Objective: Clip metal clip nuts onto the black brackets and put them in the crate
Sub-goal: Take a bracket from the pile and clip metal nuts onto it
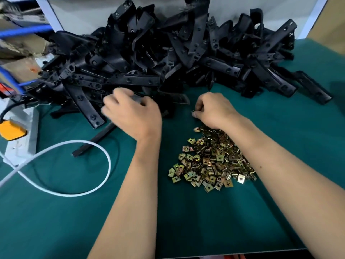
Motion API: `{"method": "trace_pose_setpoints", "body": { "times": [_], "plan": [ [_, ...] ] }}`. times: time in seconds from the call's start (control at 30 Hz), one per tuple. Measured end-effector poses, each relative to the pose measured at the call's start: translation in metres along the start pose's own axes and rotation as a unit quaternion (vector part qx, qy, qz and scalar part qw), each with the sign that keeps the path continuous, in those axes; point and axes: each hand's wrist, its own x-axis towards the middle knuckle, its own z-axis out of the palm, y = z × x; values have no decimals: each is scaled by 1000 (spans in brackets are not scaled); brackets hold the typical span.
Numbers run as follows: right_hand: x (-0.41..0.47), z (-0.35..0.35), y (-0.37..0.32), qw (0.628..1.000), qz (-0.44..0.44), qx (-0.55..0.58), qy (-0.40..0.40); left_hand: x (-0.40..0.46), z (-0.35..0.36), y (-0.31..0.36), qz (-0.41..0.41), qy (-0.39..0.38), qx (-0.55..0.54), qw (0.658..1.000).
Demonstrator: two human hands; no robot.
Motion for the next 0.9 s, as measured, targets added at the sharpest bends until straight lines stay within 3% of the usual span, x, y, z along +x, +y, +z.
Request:
{"method": "trace_pose_setpoints", "body": {
  "times": [0.13, 0.23, 0.33, 0.53, 0.77, 0.9],
  "plan": [
    [-2, 3, -6, 999, -23, -32, 0, 19, -10, -19, -100, -101, 211, 967],
    [-8, 10, -20, 997, -73, -33, 5, 16, -12, -24, -63, -166, 270, 946],
    [-15, 20, -39, 994, -104, 19, -4, 19, -16, -25, -43, -177, 274, 944],
    [-22, 30, -54, 995, -74, 68, 16, 18, -30, -29, -4, -194, 263, 945],
    [-35, 39, -81, 984, -53, 163, 51, 16, -49, -38, 105, -244, 262, 928],
    [-39, 44, -102, 981, -53, 185, 21, 29, -58, -41, 83, -272, 246, 926]
  ]
}}
